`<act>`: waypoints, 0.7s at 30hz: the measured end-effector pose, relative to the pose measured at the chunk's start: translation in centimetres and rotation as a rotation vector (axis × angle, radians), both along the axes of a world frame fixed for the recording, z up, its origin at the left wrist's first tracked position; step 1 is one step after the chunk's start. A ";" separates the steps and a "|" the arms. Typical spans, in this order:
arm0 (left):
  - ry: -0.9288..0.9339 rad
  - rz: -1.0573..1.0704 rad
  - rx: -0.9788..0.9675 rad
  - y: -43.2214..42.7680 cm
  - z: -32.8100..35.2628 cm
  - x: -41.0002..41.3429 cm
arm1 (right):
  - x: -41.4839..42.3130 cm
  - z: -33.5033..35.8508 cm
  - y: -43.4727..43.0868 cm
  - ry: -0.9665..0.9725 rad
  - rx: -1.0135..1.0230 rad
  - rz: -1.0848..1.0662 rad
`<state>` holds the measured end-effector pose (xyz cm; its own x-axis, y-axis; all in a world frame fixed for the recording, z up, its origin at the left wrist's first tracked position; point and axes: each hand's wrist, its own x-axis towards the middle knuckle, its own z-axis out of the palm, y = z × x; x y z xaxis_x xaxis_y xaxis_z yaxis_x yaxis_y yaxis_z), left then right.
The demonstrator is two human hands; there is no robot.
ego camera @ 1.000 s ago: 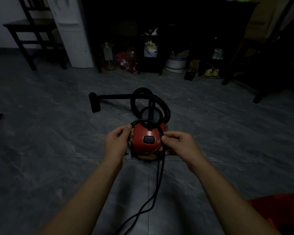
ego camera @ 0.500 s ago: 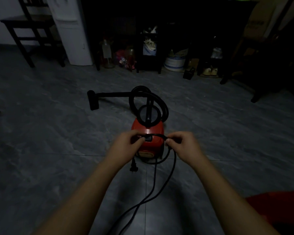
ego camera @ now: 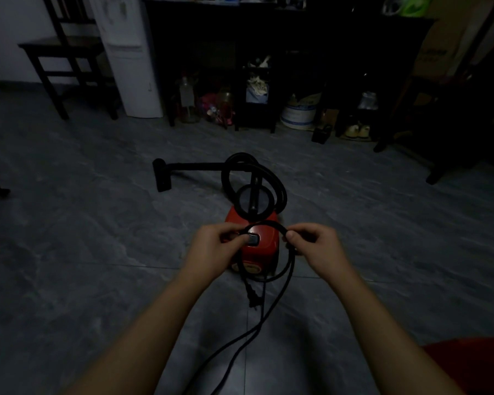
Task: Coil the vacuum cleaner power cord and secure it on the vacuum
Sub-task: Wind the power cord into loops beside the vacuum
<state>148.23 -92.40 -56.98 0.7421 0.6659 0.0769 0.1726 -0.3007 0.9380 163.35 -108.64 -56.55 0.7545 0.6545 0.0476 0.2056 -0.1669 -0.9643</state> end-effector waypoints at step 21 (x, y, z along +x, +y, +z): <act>0.000 0.318 -0.222 -0.6 7.4 -3.1 | -5.7 2.2 5.6 0.259 0.282 -0.184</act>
<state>145.18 -93.03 -49.58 0.4961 0.8631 -0.0950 0.2243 -0.0218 0.9743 157.70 -103.06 -54.38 0.8684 0.4959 -0.0012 -0.0584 0.0999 -0.9933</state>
